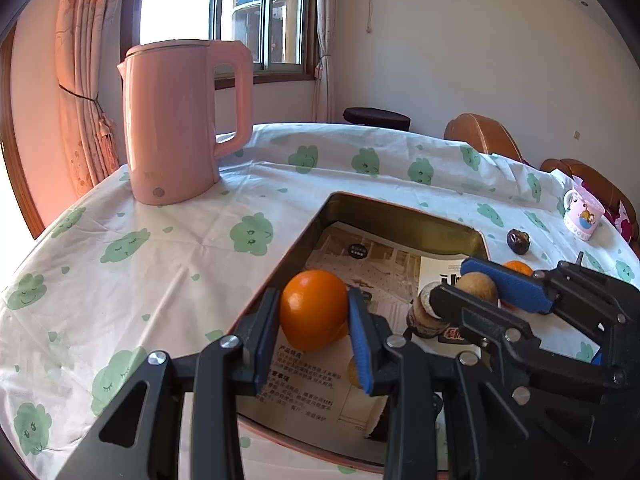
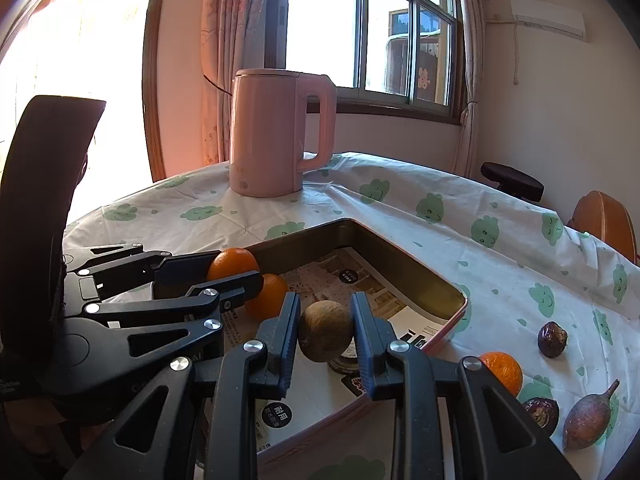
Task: Organize fruits
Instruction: 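Lower and release the orange with the left tool while the right tool releases the brown fruit into the tin, then move both open tools from the tin back to the fruits on the table, then grasp the dark brown round fruit with the left tool while the right tool grasps the pear-shaped brown fruit, then lift the dark fruit with left tool while right tool lifts the pear-shaped fruit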
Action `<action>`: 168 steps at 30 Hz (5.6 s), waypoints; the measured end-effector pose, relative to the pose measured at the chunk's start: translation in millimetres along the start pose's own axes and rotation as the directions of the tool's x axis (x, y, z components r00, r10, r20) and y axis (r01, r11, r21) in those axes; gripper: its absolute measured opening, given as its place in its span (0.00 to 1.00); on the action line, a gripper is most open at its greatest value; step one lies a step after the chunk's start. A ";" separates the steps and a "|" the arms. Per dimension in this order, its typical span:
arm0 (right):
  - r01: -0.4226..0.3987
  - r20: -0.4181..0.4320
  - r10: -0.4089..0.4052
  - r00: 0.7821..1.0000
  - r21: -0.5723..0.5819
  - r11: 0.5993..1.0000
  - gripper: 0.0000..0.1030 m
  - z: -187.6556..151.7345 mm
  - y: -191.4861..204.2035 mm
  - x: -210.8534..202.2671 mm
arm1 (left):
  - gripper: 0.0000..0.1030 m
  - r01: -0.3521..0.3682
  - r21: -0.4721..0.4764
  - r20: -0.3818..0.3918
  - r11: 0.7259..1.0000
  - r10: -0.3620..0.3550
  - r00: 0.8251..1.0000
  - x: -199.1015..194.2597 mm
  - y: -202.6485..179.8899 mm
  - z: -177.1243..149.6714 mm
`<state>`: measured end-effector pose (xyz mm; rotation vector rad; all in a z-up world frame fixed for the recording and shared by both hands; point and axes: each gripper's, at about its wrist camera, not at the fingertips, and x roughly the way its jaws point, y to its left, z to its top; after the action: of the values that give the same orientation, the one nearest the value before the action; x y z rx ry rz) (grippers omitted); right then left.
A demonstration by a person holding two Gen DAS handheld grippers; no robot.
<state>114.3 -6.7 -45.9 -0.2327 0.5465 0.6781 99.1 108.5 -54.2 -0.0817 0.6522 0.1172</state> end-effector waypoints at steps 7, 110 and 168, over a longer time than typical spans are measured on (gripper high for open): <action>-0.005 -0.031 0.005 1.000 0.006 1.000 0.27 0.1 -1.7 6.1 | 0.35 -0.010 0.004 0.002 1.000 0.010 1.000 0.0 -0.6 0.2; 0.355 -0.218 -0.285 0.933 0.449 0.820 0.51 -81.0 -207.5 -77.2 | 0.42 0.397 0.339 -0.251 0.853 -0.325 0.912 42.0 -223.1 -7.6; 0.298 0.012 -0.323 0.946 0.353 0.887 0.51 -70.6 -175.9 -111.4 | 0.41 0.242 0.231 0.081 0.942 -0.267 0.960 -2.4 -182.8 3.4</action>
<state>128.2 -226.0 -38.5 0.0373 0.5372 0.2675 123.8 -72.3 -42.9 0.0536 0.5345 -0.2002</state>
